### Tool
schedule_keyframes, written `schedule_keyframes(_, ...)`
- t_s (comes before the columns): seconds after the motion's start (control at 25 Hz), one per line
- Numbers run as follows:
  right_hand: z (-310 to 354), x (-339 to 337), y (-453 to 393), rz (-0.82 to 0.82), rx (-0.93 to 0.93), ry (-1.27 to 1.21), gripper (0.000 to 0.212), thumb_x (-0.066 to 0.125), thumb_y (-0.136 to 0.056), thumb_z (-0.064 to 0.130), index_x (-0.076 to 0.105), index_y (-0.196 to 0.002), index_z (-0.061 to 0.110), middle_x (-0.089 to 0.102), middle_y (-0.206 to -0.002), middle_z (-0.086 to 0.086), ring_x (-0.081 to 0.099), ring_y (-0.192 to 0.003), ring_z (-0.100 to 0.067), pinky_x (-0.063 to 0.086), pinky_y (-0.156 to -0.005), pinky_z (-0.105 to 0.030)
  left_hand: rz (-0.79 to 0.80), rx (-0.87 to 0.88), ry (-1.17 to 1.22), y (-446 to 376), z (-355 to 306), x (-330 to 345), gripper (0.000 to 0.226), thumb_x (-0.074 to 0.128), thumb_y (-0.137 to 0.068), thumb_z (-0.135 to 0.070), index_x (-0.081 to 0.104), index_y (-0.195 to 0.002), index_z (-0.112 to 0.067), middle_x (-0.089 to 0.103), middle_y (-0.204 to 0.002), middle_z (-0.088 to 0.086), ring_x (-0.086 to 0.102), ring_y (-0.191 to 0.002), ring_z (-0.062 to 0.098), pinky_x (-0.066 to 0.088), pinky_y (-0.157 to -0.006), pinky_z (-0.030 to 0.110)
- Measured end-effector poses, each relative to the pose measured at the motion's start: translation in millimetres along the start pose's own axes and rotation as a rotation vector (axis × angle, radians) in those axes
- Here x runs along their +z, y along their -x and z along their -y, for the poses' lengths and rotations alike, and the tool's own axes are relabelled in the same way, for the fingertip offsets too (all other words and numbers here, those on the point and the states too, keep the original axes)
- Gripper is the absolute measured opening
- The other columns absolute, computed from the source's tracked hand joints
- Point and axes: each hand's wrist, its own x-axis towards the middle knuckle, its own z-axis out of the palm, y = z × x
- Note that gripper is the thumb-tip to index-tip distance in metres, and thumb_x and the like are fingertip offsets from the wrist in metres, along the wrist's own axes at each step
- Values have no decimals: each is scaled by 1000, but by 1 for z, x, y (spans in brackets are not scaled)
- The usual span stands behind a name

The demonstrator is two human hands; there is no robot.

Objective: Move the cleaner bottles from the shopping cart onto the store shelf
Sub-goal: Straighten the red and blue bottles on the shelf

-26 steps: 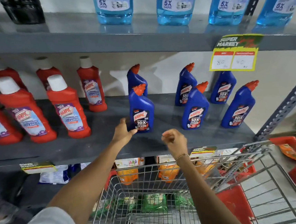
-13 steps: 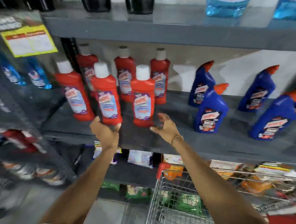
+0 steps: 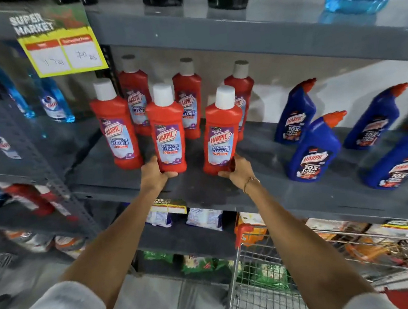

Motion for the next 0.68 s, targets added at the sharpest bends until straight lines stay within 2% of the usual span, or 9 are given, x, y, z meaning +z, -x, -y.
schedule_keyframes(0.12, -7, -10, 2, -25, 18, -5, 59, 76, -71, 5, 51, -125, 7, 62, -125, -12, 57, -116, -27, 43, -100, -34, 3, 18, -11, 0, -6, 6, 71, 84, -61, -19, 49, -119, 1, 61, -124, 21, 56, -116, 37, 44, -102, 43)
schedule_keyframes(0.4, -18, -22, 5, -50, 56, -58, 58, 75, -71, 1, 51, -124, 9, 63, -124, -12, 58, -114, -26, 46, -103, -40, 67, 74, -20, 1, -17, 15, 69, 83, -62, -19, 50, -119, 1, 61, -125, 21, 57, -116, 36, 44, -101, 42)
schedule_keyframes(0.68, -21, -23, -2, -17, 71, -64, 60, 75, -71, 0, 50, -125, 9, 61, -126, -13, 57, -116, -27, 44, -104, -45, 93, 73, 2, 5, -19, 14, 72, 83, -63, -20, 48, -123, 0, 60, -127, 20, 56, -117, 37, 43, -104, 46)
